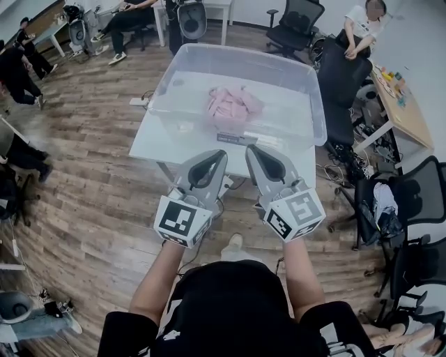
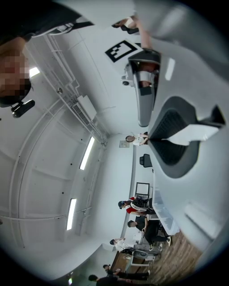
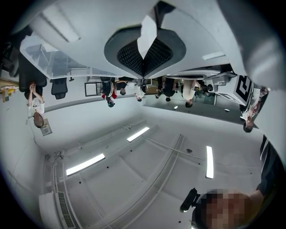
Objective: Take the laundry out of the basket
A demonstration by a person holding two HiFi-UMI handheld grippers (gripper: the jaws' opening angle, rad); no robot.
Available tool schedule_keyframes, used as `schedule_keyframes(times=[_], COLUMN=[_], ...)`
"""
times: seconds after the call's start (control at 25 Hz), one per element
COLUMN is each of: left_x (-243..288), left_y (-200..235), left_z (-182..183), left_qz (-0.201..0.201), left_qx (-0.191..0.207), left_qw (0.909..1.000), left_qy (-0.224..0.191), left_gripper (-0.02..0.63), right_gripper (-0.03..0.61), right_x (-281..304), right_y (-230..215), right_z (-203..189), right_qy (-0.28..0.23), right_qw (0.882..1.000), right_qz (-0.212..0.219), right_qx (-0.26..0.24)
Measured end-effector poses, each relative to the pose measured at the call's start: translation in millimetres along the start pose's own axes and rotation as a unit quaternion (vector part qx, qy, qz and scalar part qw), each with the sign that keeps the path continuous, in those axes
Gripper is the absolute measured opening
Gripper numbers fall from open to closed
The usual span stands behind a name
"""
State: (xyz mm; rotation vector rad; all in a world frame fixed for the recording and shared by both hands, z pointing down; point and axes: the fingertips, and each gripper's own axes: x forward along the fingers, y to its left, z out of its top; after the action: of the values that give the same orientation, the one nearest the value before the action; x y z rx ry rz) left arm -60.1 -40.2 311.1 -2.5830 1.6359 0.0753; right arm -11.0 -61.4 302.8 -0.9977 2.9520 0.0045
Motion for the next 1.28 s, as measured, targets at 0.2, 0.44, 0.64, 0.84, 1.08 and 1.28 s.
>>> schedule_keyframes(times=[0.2, 0.44, 0.64, 0.84, 1.08, 1.28], left_x=[22, 45, 64, 77, 88, 95], left_y=[8, 11, 11, 11, 14, 17], left_z=[-2, -6, -13, -12, -14, -11], left_qz=[0.008, 0.019, 0.031, 0.042, 0.059, 0.066], left_qx=[0.004, 0.009, 0.007, 0.017, 0.018, 0.021], left_qw=[0.9999, 0.9997, 0.9993, 0.9987, 0.9979, 0.9974], left_qy=[0.006, 0.013, 0.02, 0.021, 0.022, 0.02], left_gripper=[0.009, 0.009, 0.009, 0.009, 0.009, 0.009], right_gripper=[0.0, -0.002, -0.002, -0.002, -0.001, 0.0], right_x=[15, 26, 33, 37, 40, 44], right_y=[-19, -41, -59, -76, -92, -101], right_z=[-1, -2, -6, -8, -5, 1], right_qy=[-0.002, -0.004, -0.002, -0.003, -0.005, -0.014], right_qw=[1.0, 1.0, 0.999, 0.999, 0.998, 0.998], right_qz=[0.012, 0.026, 0.041, 0.051, 0.06, 0.062], right_qx=[0.004, 0.008, 0.008, 0.019, 0.013, 0.011])
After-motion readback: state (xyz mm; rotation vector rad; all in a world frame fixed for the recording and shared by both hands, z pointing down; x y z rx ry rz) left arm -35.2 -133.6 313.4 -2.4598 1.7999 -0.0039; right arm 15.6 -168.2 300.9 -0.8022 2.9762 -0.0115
